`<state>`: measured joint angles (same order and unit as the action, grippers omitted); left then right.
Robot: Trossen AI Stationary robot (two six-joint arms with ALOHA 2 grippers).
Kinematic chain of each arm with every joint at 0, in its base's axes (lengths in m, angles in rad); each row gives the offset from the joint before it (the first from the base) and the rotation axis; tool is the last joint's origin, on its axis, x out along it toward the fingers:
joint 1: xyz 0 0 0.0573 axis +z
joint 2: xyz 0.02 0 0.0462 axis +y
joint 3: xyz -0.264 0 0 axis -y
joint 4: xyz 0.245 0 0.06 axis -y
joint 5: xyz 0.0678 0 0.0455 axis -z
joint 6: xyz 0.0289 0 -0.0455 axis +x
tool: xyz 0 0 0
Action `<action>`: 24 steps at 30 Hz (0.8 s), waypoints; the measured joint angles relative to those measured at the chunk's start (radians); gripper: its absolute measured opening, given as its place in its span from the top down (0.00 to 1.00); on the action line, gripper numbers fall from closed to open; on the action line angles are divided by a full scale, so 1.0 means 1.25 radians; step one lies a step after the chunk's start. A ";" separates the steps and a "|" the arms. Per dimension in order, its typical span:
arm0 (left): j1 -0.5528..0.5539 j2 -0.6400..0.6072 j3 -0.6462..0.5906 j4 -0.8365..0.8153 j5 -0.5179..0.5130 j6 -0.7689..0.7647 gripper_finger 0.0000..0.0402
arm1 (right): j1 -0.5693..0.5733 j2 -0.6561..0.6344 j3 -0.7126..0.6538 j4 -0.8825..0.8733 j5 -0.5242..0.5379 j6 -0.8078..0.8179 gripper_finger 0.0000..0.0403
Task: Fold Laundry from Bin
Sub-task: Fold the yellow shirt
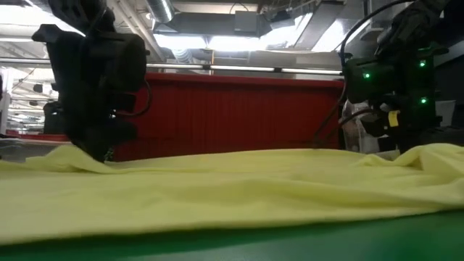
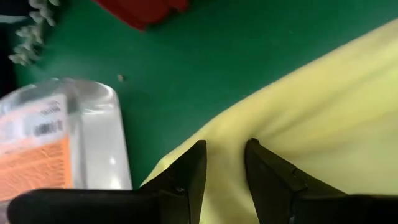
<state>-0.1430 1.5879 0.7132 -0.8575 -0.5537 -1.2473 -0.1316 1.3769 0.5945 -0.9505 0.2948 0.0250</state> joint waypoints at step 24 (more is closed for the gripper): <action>-0.107 -0.001 0.243 -0.277 0.247 0.090 0.74 | 0.000 0.001 0.137 -0.192 0.009 -0.003 0.44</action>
<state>-0.2764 1.5867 1.0174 -1.2033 -0.2444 -1.1351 -0.1314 1.3785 0.7662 -1.1907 0.3065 0.0210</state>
